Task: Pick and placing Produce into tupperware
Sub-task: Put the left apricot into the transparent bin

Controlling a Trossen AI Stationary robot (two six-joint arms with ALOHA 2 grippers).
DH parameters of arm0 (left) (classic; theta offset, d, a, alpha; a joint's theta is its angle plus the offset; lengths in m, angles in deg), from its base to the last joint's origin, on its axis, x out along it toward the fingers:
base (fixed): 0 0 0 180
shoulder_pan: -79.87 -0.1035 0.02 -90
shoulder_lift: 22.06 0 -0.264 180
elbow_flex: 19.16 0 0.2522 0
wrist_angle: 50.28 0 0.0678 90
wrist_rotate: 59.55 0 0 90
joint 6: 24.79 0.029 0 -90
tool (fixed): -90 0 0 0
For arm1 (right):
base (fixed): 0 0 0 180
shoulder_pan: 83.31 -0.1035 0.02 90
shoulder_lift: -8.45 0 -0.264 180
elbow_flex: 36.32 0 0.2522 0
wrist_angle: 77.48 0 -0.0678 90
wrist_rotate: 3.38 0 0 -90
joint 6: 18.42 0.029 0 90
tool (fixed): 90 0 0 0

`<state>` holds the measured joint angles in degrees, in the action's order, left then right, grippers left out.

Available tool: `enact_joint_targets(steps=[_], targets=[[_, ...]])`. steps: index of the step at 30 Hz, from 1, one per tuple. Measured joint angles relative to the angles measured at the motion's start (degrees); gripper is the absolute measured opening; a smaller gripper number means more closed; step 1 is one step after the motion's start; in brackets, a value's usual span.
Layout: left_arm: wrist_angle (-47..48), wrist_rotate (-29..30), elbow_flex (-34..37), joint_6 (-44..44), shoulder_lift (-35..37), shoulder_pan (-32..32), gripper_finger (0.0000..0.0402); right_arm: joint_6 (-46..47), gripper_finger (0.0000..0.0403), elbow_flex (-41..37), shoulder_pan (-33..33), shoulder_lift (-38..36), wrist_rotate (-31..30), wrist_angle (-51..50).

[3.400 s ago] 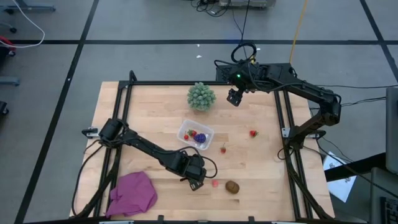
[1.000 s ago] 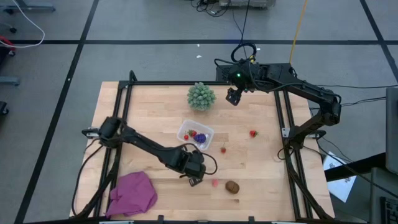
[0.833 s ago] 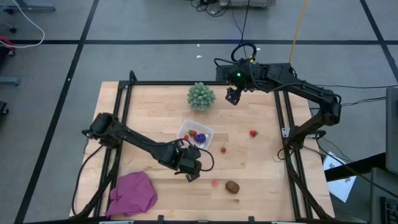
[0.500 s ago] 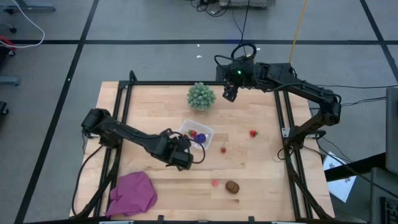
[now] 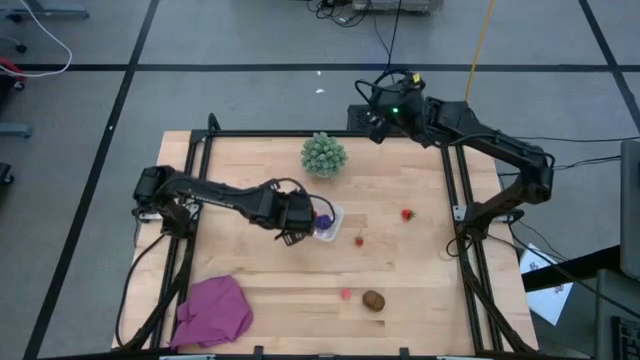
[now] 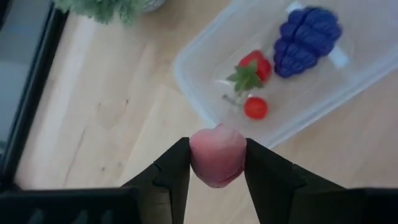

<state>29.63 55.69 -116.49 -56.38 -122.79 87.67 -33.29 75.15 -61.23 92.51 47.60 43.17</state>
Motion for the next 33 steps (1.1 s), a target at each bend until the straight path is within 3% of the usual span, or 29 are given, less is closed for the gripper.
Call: enact_joint_targets(steps=[9,15,28,33], targets=[[-12.04,-9.63,0.80,8.00,-0.42,-1.07,0.0136,2.44,0.0281,0.00,2.23,-4.98,-0.07,0.60],[-21.47,-15.47,8.57,7.45,-0.56,-1.53,0.0136,4.63,0.0281,0.02,2.31,-6.56,0.01,0.06],[-28.53,-16.36,11.78,10.34,-0.55,-4.25,0.0136,4.97,0.0281,0.02,2.21,-5.74,0.21,0.25],[-28.80,-19.20,11.78,11.70,-0.55,-6.53,0.0136,6.07,0.0281,0.00,2.19,-5.59,0.29,-0.10]])
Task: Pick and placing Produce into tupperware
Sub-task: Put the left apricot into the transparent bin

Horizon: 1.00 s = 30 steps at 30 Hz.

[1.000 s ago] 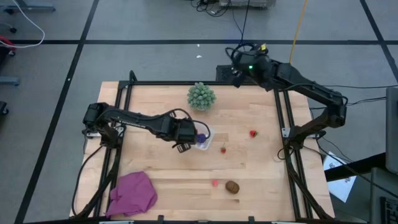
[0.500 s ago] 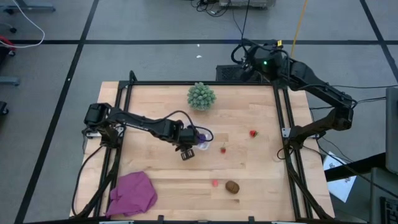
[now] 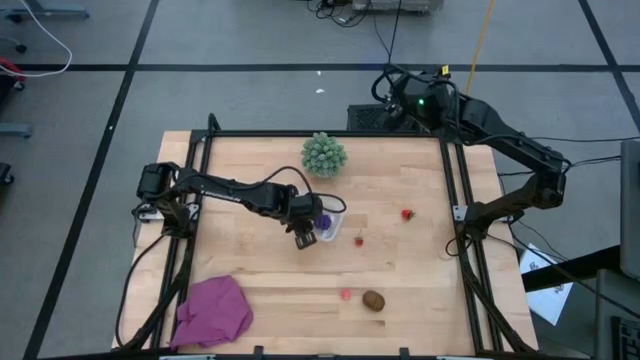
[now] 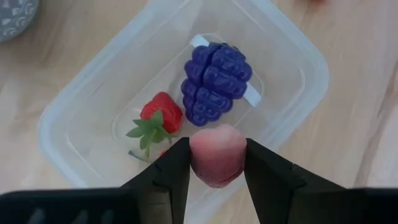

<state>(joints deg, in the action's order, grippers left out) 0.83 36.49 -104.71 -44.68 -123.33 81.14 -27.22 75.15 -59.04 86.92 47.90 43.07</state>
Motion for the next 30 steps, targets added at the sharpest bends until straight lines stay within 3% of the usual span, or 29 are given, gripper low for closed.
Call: enact_joint_targets(steps=[11,16,30], targets=[[-2.78,-1.25,0.08,2.24,-3.68,-2.78,0.0136,0.20,0.0281,0.00,0.00,-0.02,0.10,-0.07],[-4.83,-2.02,0.00,3.28,-6.03,-3.56,0.0136,0.86,0.0281,0.00,0.00,-0.01,3.08,-0.38],[-3.81,-2.05,-0.07,3.27,-6.01,-3.92,0.0143,0.63,0.0281,0.00,0.00,-0.02,3.19,0.00]])
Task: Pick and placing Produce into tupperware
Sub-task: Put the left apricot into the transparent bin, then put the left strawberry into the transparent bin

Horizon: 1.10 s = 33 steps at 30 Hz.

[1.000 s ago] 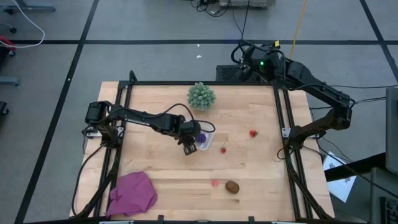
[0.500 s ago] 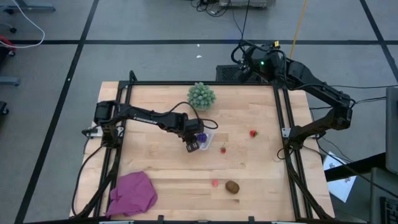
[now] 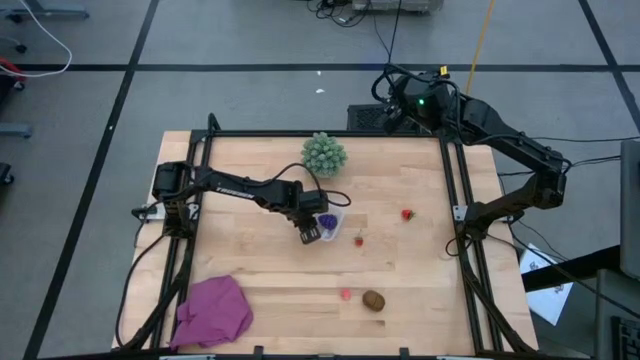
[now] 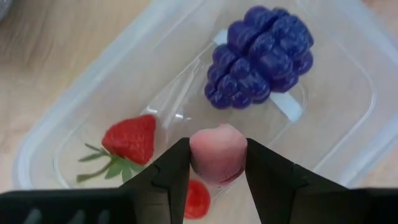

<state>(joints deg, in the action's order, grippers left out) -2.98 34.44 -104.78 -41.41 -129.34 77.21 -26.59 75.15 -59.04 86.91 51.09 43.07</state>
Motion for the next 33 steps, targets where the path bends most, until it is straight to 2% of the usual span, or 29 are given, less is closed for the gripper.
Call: enact_joint_targets(steps=[10,17,20,26,33], targets=[[-0.20,-1.05,0.00,-0.04,0.00,0.00,0.0209,0.00,0.0281,0.00,0.00,0.00,-0.02,0.00],[0.00,-0.53,-0.11,0.19,0.00,0.00,0.0222,0.00,0.0281,0.00,0.00,0.00,0.00,0.00],[4.04,1.77,-2.38,1.37,0.80,0.00,0.0219,0.00,0.0281,0.00,0.00,0.00,0.00,-0.02],[14.40,5.83,-11.27,4.56,4.71,0.34,0.0219,0.00,0.0281,0.00,0.00,0.00,0.00,-0.30],[26.27,13.22,-15.12,3.26,16.69,3.38,0.0215,0.00,0.0281,0.00,0.00,0.00,0.06,-4.96]])
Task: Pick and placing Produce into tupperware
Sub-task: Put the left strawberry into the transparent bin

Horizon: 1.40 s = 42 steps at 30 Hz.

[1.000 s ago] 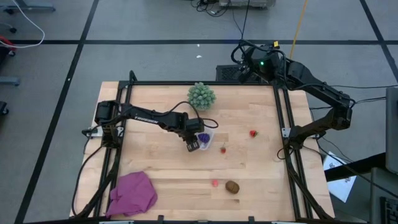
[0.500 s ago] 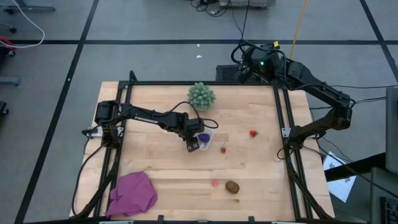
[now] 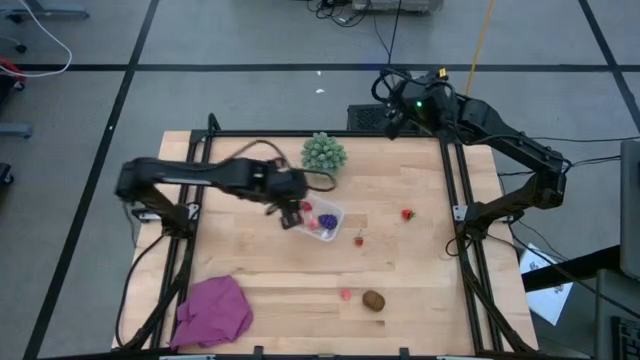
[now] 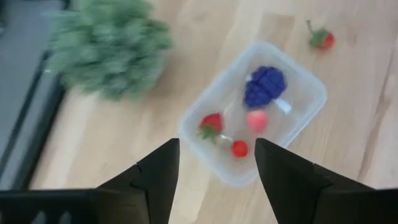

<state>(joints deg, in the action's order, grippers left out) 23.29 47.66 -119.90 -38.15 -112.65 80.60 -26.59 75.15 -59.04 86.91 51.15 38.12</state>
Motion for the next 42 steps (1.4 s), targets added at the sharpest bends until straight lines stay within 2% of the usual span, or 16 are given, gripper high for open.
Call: enact_joint_targets(steps=[4,6,10,14,21,26,29,35,42], targets=[[8.09,5.18,-0.02,-6.90,8.54,1.98,0.0215,0.02,0.0281,0.00,-0.32,0.00,0.06,-3.05],[12.38,7.07,-0.01,-11.37,12.33,2.99,0.0212,0.65,0.0281,0.00,-0.92,0.00,1.96,-3.24],[17.78,7.86,0.01,-17.66,17.86,4.64,0.0207,1.53,0.0281,0.00,-3.54,0.00,9.31,-2.32],[20.89,9.56,0.04,-19.81,20.87,6.38,0.0203,1.57,0.0281,0.00,-7.61,0.00,16.44,-1.97],[23.77,10.32,0.09,-19.83,21.71,7.26,0.0203,8.32,0.0281,-1.36,-22.14,-0.07,31.42,-1.28],[24.09,10.30,0.13,-18.54,21.65,7.26,0.0200,19.78,0.0281,-5.90,-32.30,-0.02,35.68,-0.71],[24.07,10.28,0.13,-18.45,21.60,7.26,0.0203,27.38,0.0281,-9.56,-36.33,-0.02,35.92,0.14],[24.03,10.04,0.13,-18.45,21.60,7.26,0.0199,35.14,0.0281,-19.16,-39.00,-0.02,36.80,6.71],[24.00,9.97,0.13,-18.43,21.60,7.26,0.0198,42.68,0.0281,-29.44,-35.64,-0.01,42.80,13.07]])
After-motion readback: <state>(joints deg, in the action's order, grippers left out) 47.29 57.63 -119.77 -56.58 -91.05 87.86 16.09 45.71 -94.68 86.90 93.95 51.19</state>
